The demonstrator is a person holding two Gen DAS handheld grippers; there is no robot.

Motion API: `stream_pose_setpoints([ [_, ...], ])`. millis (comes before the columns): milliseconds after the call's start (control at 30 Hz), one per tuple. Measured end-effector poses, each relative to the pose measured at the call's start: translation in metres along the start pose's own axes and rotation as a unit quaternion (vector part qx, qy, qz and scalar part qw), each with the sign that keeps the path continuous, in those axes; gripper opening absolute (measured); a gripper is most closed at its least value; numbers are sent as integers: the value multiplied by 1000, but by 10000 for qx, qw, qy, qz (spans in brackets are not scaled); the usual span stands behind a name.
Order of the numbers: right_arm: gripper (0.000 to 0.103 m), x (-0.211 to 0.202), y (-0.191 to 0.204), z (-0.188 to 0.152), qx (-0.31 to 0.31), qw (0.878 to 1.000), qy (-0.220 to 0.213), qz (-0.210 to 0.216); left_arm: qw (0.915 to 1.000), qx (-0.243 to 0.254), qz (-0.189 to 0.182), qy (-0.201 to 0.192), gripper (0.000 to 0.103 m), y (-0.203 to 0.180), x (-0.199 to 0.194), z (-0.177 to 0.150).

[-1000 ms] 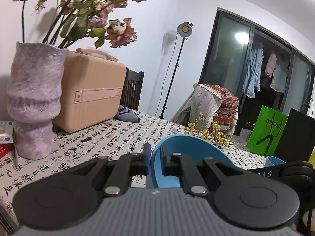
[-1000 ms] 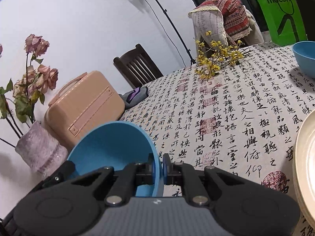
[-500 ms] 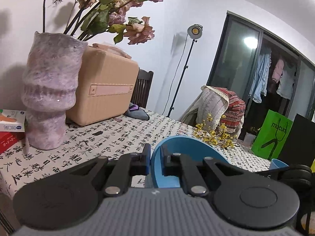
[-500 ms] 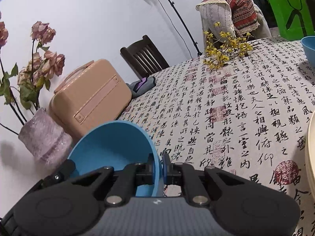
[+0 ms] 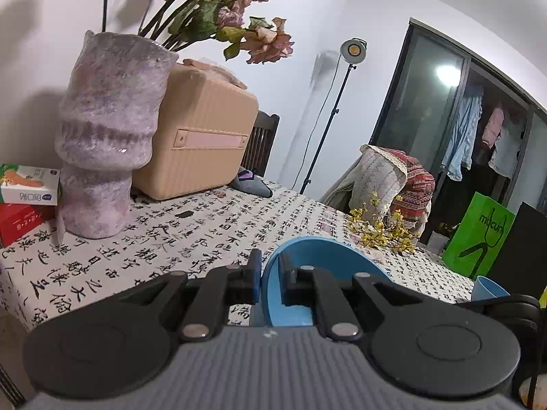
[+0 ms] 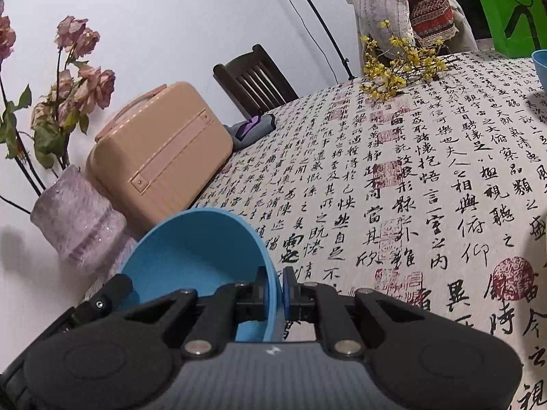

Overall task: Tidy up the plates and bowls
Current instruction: 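Lower the held blue bowls toward the table beside the pink vase with both grippers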

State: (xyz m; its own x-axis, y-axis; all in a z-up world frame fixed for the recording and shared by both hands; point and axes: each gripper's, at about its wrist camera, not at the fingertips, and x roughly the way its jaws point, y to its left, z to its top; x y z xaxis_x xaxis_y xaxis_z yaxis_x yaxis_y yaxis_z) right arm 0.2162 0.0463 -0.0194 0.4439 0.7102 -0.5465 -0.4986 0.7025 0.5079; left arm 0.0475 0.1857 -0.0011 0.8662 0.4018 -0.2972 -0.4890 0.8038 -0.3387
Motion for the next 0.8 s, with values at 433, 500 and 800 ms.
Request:
stream_pose_setpoints([
  [433,9,8,2,-8,-48,9997,242,-34,9994,-237,52,229,10,14,5,-6],
  [500,9,10,2,-9,-52,9996,277,-49,9993,-273,58,261,10,16,5,-7],
  [800,9,18,-1,-14,-16,9990,449,-82,9986,-353,97,388,11,21,9,-10],
])
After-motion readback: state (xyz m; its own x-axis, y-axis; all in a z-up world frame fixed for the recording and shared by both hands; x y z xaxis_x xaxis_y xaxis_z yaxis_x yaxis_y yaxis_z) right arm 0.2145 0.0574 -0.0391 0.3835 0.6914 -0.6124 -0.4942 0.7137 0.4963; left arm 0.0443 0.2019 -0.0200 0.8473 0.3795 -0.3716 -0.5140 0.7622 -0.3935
